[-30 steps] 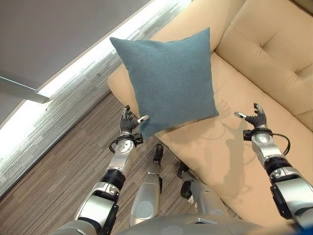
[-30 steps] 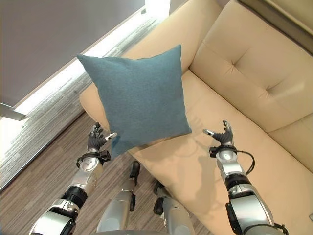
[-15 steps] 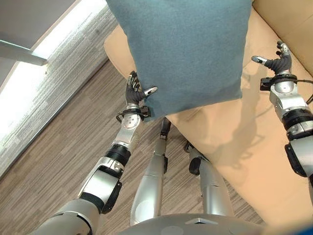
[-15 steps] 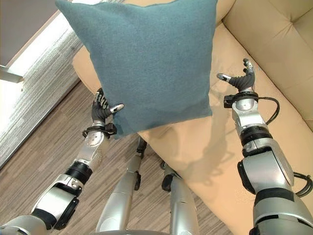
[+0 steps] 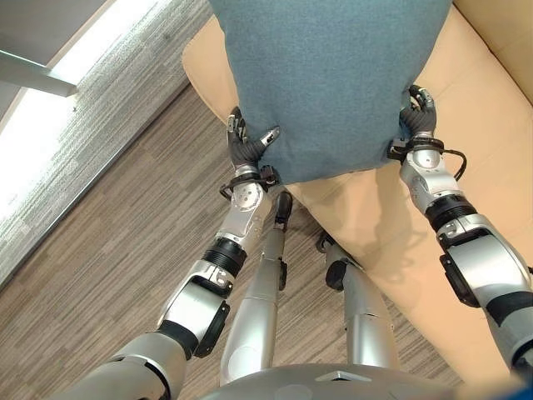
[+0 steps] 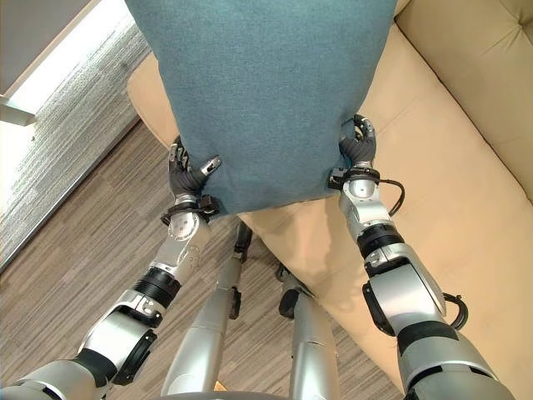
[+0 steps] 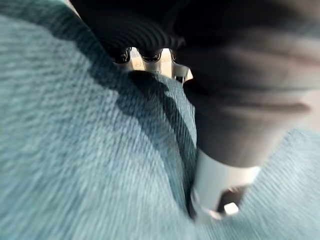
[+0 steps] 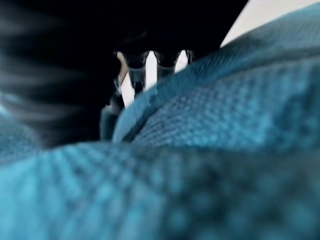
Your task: Pick up all the scattered cushions and arrange them neatly on the sofa.
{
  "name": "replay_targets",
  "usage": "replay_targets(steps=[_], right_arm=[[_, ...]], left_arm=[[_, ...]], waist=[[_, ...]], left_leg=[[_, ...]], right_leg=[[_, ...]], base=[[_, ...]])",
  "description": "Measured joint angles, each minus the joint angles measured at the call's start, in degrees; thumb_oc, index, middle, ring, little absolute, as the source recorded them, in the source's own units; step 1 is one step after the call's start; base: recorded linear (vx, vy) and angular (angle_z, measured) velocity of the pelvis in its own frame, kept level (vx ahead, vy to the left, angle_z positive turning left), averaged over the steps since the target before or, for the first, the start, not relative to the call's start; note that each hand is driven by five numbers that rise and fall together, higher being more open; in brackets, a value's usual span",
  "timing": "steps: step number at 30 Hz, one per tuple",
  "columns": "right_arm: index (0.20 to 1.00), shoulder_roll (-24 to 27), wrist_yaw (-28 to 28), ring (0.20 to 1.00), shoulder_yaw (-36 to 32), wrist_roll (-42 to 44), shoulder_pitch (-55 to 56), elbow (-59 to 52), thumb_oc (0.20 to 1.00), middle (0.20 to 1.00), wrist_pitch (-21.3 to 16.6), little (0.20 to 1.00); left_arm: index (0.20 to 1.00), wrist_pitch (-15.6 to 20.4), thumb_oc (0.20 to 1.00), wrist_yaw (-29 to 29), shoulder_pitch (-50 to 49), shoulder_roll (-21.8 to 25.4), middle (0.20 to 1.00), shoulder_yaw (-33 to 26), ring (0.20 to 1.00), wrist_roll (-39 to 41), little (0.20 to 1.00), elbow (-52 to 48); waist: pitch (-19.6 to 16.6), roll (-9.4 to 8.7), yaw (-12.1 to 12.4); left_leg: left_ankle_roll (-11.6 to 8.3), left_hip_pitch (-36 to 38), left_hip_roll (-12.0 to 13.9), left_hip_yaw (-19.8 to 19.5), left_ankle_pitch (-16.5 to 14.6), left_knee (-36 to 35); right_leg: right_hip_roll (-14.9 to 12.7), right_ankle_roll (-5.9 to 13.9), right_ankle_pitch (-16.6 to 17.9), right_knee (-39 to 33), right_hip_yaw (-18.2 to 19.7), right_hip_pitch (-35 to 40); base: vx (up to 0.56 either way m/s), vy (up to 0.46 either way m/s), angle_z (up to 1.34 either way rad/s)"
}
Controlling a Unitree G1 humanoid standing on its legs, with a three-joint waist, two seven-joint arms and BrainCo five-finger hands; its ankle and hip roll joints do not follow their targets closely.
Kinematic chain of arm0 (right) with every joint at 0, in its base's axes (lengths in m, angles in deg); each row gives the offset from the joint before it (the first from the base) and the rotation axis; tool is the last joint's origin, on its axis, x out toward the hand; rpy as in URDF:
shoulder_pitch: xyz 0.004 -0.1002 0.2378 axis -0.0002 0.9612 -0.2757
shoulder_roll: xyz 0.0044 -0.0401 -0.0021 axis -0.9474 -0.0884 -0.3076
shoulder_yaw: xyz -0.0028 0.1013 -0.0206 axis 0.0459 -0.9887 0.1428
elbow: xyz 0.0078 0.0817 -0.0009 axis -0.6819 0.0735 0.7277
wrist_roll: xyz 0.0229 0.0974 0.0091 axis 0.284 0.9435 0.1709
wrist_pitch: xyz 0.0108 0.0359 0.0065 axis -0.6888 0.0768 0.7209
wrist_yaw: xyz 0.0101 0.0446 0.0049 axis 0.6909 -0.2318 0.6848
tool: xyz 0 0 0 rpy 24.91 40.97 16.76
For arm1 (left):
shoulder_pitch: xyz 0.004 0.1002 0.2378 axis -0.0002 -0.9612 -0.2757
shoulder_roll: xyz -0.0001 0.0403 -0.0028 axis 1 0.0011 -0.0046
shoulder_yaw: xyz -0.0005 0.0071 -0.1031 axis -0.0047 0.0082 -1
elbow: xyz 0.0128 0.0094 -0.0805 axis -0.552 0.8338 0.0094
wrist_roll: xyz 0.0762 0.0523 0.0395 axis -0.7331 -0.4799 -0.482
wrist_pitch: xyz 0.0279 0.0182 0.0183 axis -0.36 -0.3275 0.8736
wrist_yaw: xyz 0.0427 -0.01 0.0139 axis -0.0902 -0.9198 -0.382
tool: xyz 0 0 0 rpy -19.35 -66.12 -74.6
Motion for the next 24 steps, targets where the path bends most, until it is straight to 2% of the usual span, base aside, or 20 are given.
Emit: replay_targets(steps=[3, 6, 11, 13, 15, 17, 19, 22, 24], right_arm=[[0.200, 0.5, -0.2, 0.200, -0.1, -0.2, 0.2, -1.5, 0.200, 0.200, -0.2, 0.200], [0.200, 0.6, -0.4, 0.200, -1.3, -0.6, 2.4, -5.5, 0.200, 0.200, -0.6, 0.200], [0.200, -3.8, -0.5, 0.200, -4.9, -0.7, 12.8, -12.3, 0.200, 0.200, -0.7, 0.200], [0.200, -5.8, -0.5, 0.200, -5.2, -0.8, 17.2, -15.0, 0.200, 0.200, -0.9, 0.200], [0.200, -8.9, -0.5, 0.200, -7.3, -2.4, 24.6, -19.2, 0.200, 0.200, -1.2, 0.200], [0.200, -10.7, -0.3, 0.200, -7.5, -2.4, 28.6, -19.8, 0.200, 0.200, -1.3, 0.200], [0.200, -13.9, 0.8, 0.200, -9.2, -1.6, 35.2, -24.5, 0.200, 0.200, -1.3, 0.200], [0.200, -13.7, 2.6, 0.200, -8.5, -1.7, 44.5, -28.6, 0.200, 0.200, -1.3, 0.200], [0.200, -13.2, 3.2, 0.200, -8.2, -2.3, 46.3, -29.4, 0.200, 0.200, -0.5, 0.200]], left_arm=[[0.200, 0.0, 0.200, 0.0, 0.4, 0.2, 0.200, -0.5, 0.200, -0.1, 0.200, -0.1], [0.200, 0.0, 0.200, 0.2, 1.8, 0.6, 0.200, -0.6, 0.200, -0.2, 0.200, -1.6], [0.200, 0.0, 0.200, 0.2, 1.8, 2.3, 0.200, -0.7, 0.200, -0.3, 0.200, -1.6], [0.200, -0.1, 0.200, 0.3, -1.9, 3.2, 0.200, -0.7, 0.200, -0.7, 0.200, -5.0], [0.200, -0.5, 0.200, 1.1, -7.9, 3.2, 0.200, -0.5, 0.200, -1.6, 0.200, -7.4], [0.200, -1.5, 0.200, 1.7, -10.9, 3.2, 0.200, -0.5, 0.200, -2.0, 0.200, -8.2], [0.200, -2.0, 0.200, 2.9, -17.6, 3.5, 0.200, -0.6, 0.200, -1.9, 0.200, -11.0], [0.200, -3.0, 0.200, 6.2, -24.4, 3.8, 0.200, -0.2, 0.200, -1.9, 0.200, -12.4], [0.200, -4.2, 0.200, 7.5, -29.0, 3.9, 0.200, -0.6, 0.200, -1.0, 0.200, -12.5]], waist=[[0.0, 0.02, -0.1], [0.0, 0.03, -0.4], [0.0, 0.05, -1.6], [0.0, 0.09, -3.0], [-0.1, 0.14, -3.9], [-0.6, 0.64, -5.8], [-0.8, 0.64, -6.6], [-2.3, 0.85, -9.6], [-2.9, 0.61, -9.8]], left_leg=[[-0.01, 0.1, 0.0, 0.0, 0.0, 0.0], [-0.19, 1.2, 0.0, 0.1, 1.6, -0.9], [0.06, 8.3, -0.5, 0.5, 1.6, -2.8], [0.06, 11.0, -0.7, 1.4, 1.4, -3.0], [0.82, 15.6, -1.1, 3.1, 0.6, -3.7], [0.84, 17.8, -1.5, 3.8, -0.3, -3.2], [1.58, 22.4, -1.7, 7.8, -1.8, -2.4], [1.35, 28.5, -1.9, 10.6, -3.8, -0.7], [2.54, 34.3, -1.6, 13.8, -5.6, -0.2]], right_leg=[[-0.1, -0.04, 0.0, 0.1, 0.1, 0.0], [-0.1, -0.03, 0.0, 0.3, 0.4, 0.3], [-0.3, 0.21, -0.6, 0.0, 1.9, 6.5], [-0.6, 0.50, -0.8, -0.1, 2.3, 9.0], [-0.7, 0.67, -0.9, -0.6, 4.4, 12.6], [-0.9, 0.81, -1.0, -1.4, 5.5, 14.8], [-0.5, 1.16, -0.9, -2.6, 9.1, 18.4], [-0.5, 2.58, -1.6, -4.1, 12.4, 24.4], [0.4, 3.49, -1.0, -6.0, 16.9, 29.0]], base=[[0.00, 0.000, 0.00], [-0.04, 0.017, -0.08], [-0.04, 0.048, 0.00], [-0.04, 0.082, -0.06], [0.00, 0.108, -0.27], [0.04, 0.150, -0.24], [0.09, 0.137, -0.63], [0.18, 0.162, -0.65], [0.14, 0.127, -1.13]])
